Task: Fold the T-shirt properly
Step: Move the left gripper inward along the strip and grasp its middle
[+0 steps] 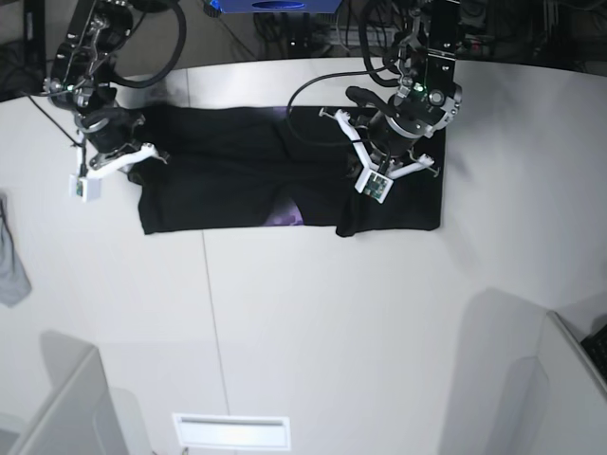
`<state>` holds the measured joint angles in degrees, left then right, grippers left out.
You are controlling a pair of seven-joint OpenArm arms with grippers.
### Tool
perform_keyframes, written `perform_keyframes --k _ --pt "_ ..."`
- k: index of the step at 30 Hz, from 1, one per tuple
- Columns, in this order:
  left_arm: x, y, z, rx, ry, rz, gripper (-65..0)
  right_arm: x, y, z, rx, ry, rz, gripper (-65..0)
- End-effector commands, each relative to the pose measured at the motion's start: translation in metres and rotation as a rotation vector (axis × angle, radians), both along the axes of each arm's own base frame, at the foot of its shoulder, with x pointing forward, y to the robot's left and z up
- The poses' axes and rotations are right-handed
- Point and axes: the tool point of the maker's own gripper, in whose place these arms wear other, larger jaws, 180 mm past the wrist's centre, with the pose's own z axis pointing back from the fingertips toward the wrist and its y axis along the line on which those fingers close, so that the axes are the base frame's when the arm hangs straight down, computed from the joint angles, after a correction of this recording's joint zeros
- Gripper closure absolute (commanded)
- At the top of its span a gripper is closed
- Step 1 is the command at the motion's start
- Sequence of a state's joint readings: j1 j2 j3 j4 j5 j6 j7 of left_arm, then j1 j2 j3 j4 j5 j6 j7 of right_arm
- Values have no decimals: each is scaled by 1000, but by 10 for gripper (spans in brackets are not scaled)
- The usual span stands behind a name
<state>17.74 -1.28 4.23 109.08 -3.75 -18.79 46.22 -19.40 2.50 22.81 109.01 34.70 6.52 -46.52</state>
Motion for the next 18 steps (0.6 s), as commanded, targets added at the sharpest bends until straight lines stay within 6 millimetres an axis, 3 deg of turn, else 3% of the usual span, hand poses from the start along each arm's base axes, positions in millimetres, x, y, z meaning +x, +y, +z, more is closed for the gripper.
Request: perform_keyframes --k 1,18 --pt "5 -3 9 -20 -34 0 0 7 -2 10 -4 -45 1 0" --pt "3 -8 7 -8 -6 -22 0 7 -2 10 -4 -45 1 0"
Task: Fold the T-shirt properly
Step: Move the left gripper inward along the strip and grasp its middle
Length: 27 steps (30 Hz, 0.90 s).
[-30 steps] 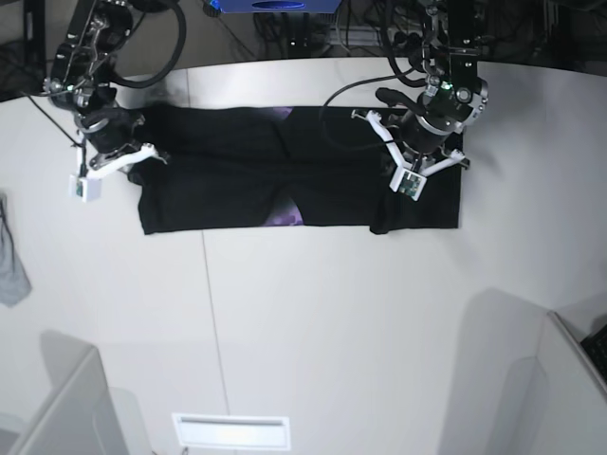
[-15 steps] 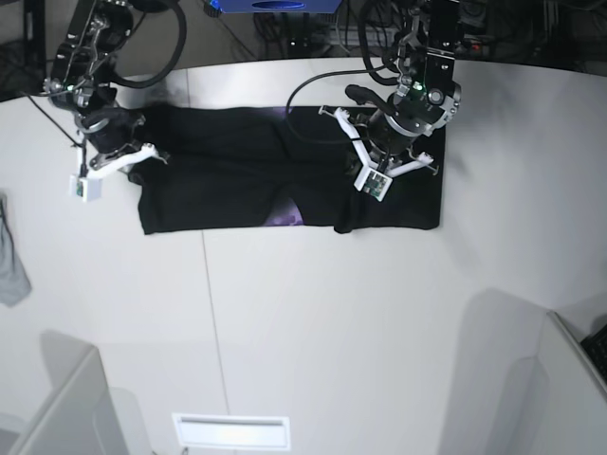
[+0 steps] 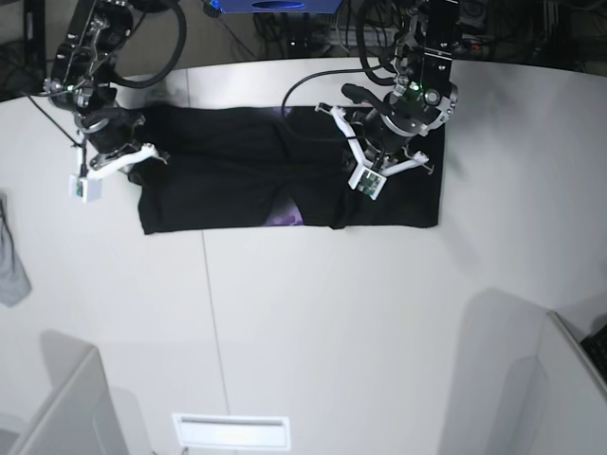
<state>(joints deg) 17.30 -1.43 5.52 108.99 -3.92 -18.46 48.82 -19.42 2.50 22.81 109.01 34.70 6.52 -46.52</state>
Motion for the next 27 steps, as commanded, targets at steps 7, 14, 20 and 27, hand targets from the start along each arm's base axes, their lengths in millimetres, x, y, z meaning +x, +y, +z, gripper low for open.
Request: perform_keyframes --k 7,14,20,27 --pt "11 -6 14 -22 -52 -10 0 7 -2 10 -4 -45 1 0" --pt "11 -6 14 -22 -52 -10 -112 7 -2 10 -4 -45 1 0" --pt "11 -7 14 -25 -53 -16 -304 6 -1 10 -3 -41 4 0" --pt "1 -45 20 -136 -35 -90 -546 6 -1 10 -3 -41 4 0"
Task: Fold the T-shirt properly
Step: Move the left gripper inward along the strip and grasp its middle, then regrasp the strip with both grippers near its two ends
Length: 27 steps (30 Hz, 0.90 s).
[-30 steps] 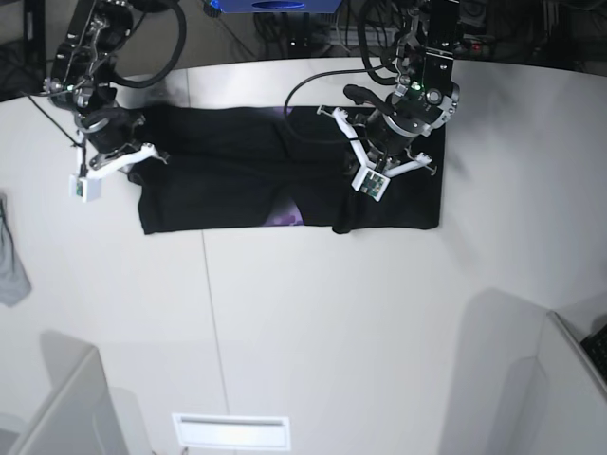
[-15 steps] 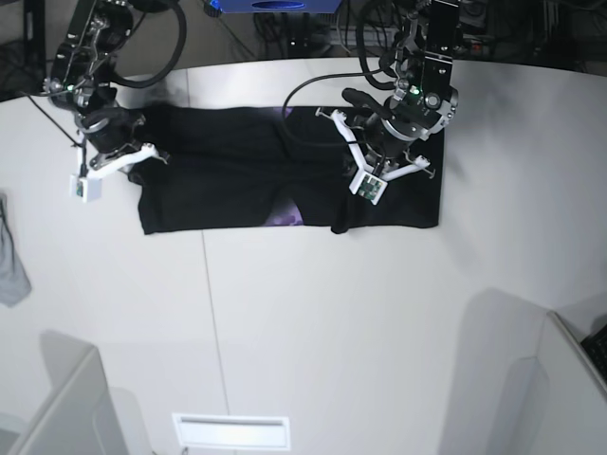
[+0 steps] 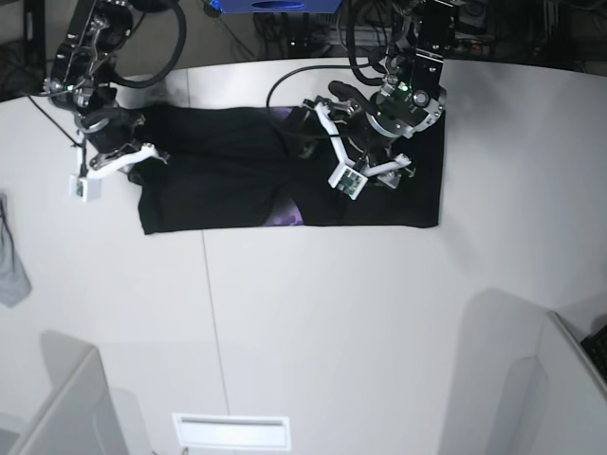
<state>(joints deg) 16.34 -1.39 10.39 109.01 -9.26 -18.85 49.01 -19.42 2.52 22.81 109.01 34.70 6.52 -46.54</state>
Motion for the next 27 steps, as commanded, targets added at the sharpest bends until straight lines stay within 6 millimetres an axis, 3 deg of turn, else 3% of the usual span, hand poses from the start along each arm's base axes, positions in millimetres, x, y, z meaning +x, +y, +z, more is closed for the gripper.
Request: perform_keyframes --k 1,5,7,10,12,13,14,20,23,27 --pt "6 -8 14 -59 -34 0 -550 6 -1 10 -2 -41 4 0" --pt "7 -16 24 -154 -25 -2 -546 7 -1 10 -2 -40 5 0" --pt "9 5 20 -124 -23 26 -512 5 0 8 1 -26 11 0" --pt "8 43 10 -77 -7 118 -326 6 4 8 12 0 32 -221" --pt "13 76 9 -45 -13 207 -123 6 6 7 14 9 40 -386" --pt "15 90 8 -32 -14 242 -33 8 6 8 14 6 40 -441" --pt "15 104 6 -17 -13 278 0 10 6 10 15 1 42 -482" --pt "15 194 6 84 -26 488 0 23 2 15 10 -23 38 -507" --pt "12 215 2 120 -13 506 0 28 -1 -1 35 15 23 -507" --pt "6 226 -6 150 15 502 0 22 -8 -31 55 103 13 -507"
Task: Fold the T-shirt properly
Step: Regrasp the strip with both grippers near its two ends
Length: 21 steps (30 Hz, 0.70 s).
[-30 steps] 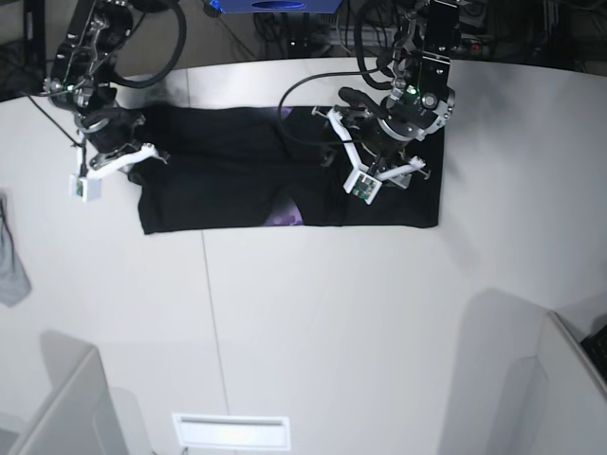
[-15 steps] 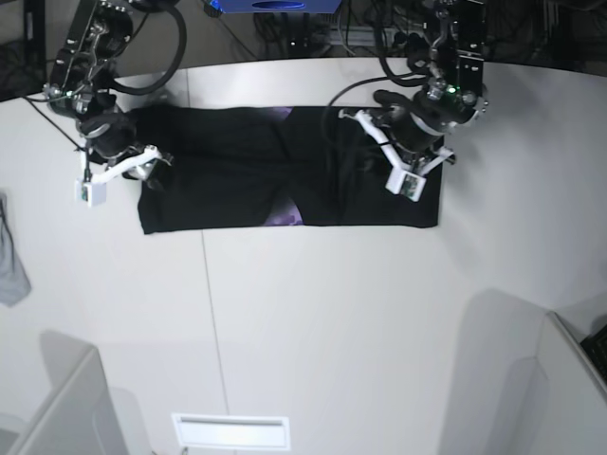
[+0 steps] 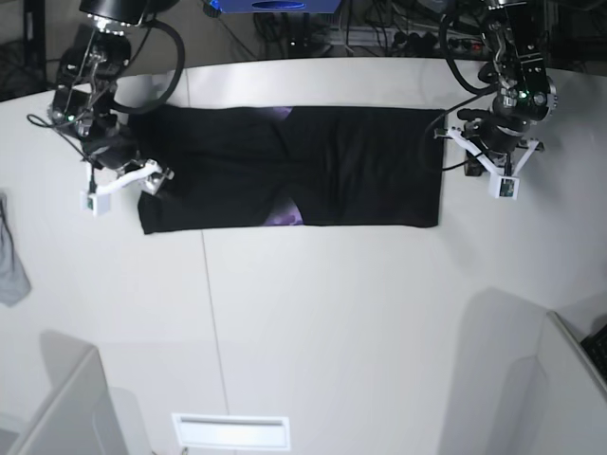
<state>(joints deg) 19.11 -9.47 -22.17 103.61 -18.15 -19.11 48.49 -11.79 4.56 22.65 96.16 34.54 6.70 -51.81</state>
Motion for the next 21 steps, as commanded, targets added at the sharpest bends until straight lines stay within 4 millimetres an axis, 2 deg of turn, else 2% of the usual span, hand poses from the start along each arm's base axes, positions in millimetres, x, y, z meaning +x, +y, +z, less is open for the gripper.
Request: perform_keyframes --k 1,6,8,12,18,21 --pt "4 3 6 7 -29 -3 0 8 -3 7 0 -40 -5 -507" --pt "1 8 -9 -4 12 16 0 1 -2 -2 10 -4 -5 -507" --pt "8 6 -12 -17 -11 19 0 -4 1 -5 10 8 7 -507" --pt "10 9 -22 -35 -22 37 0 -13 34 -14 25 35 109 -495" --pt "3 12 -38 -48 19 55 0 -13 40 -17 32 44 121 -308" --pt "5 12 -39 -50 20 56 0 -7 38 -14 26 32 120 -216"
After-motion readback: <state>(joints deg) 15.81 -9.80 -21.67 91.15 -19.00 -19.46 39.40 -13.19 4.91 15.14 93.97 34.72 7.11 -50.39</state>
